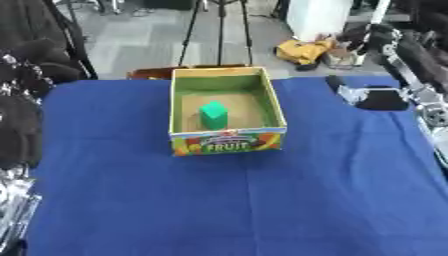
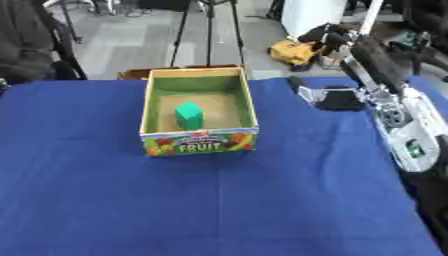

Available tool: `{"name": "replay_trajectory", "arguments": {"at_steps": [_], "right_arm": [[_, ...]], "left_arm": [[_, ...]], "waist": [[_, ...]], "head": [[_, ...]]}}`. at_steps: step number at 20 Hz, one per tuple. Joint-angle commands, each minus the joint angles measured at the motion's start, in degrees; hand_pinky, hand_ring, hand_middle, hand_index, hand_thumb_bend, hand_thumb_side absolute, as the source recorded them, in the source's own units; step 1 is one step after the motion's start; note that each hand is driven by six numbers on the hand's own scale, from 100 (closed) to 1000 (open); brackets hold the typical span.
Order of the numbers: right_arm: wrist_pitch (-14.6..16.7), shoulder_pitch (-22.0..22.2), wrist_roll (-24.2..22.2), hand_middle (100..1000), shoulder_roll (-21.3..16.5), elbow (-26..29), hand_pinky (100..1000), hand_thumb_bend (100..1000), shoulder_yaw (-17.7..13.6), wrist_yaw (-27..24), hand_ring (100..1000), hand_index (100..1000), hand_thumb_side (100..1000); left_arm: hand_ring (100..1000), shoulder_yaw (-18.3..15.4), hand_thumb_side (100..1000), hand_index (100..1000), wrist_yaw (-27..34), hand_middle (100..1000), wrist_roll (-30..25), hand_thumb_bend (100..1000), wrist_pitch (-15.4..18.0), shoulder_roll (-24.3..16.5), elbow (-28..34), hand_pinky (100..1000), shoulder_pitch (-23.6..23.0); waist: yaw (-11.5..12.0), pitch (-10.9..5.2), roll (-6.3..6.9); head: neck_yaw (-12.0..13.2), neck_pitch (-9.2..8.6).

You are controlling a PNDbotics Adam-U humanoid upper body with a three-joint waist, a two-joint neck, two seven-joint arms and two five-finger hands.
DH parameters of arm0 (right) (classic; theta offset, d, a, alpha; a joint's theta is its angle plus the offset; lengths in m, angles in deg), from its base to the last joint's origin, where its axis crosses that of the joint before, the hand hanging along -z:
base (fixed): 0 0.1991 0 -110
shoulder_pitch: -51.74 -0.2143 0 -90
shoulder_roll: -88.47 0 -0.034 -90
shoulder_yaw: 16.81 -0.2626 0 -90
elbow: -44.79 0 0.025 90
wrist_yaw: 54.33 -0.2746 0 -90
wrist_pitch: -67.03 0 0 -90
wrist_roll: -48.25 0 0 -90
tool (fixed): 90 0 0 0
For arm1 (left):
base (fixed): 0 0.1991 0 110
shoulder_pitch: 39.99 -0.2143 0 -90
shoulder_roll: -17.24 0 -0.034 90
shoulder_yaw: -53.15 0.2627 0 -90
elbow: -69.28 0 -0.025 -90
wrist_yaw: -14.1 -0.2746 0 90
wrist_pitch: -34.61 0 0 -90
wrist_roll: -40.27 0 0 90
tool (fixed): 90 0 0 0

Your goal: Pick up objects on the table and place them in the box.

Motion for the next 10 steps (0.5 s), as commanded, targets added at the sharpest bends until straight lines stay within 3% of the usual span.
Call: {"name": "replay_trajectory", "arguments": {"at_steps": [1,5,10], "right_arm": [[-2.6,2.1,3.1,679,1.2,5.8,543,299,-1.6,-3.4,616,787,510],[-6.2,5.8,6.2,671,2.6,9.5,538,262,-1.0,-7.0,611,778,542],[-10.8,8.3,6.5,655,4.0,13.3,529,199,-0.5,-11.6,601,763,592]], "left_arm": [[605,-0.7,980,770,-0.3,612,1.3,637,-0.2,-1.3,0.1,675,0.3],[610,-0.7,983,770,-0.2,618,2.0,633,-0.4,-1.3,-0.3,674,0.0],[632,-0.7,984,771,-0.1,648,2.6,630,-0.2,-1.2,-0.7,674,-0.4]], "waist": [[-0.5,-0.63,0.34],[-1.2,-0.39,0.88],[-1.5,-0.22,1.23]], "head": [[0.6,-0.28],[0.8,-0.17],[0.7,0.28]]}}
